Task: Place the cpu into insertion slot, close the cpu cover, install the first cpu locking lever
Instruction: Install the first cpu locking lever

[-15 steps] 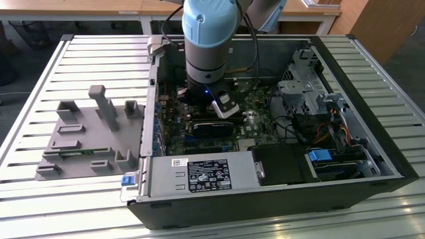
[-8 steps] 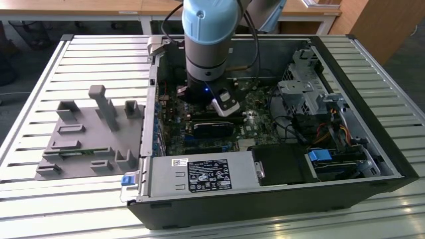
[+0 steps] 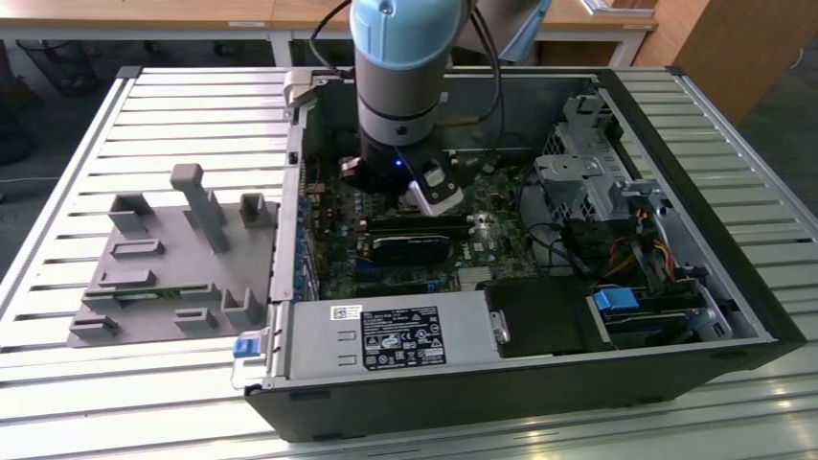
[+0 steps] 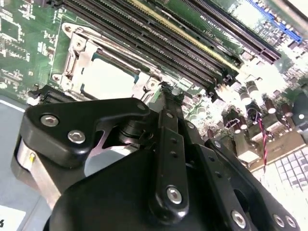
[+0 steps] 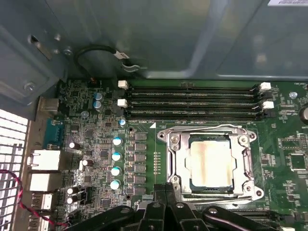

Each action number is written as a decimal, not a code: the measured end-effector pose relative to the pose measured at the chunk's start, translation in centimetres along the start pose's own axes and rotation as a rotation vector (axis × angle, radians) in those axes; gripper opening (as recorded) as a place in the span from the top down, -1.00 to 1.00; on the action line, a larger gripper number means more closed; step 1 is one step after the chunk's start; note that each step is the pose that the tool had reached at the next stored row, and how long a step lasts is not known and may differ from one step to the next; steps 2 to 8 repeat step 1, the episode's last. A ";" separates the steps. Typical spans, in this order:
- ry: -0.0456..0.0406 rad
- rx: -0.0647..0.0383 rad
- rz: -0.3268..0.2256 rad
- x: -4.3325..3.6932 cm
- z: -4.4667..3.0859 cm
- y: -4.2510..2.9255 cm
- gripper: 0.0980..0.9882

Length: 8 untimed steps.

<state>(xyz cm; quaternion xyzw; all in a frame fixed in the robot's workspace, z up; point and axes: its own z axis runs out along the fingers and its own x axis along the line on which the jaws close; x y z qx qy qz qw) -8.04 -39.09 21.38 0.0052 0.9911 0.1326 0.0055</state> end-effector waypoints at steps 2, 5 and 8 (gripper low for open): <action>0.0001 0.000 0.000 0.00 -0.11 0.03 0.98; 0.0001 0.000 0.000 0.00 -0.11 0.03 0.98; 0.0001 0.000 0.000 0.00 -0.11 0.03 0.98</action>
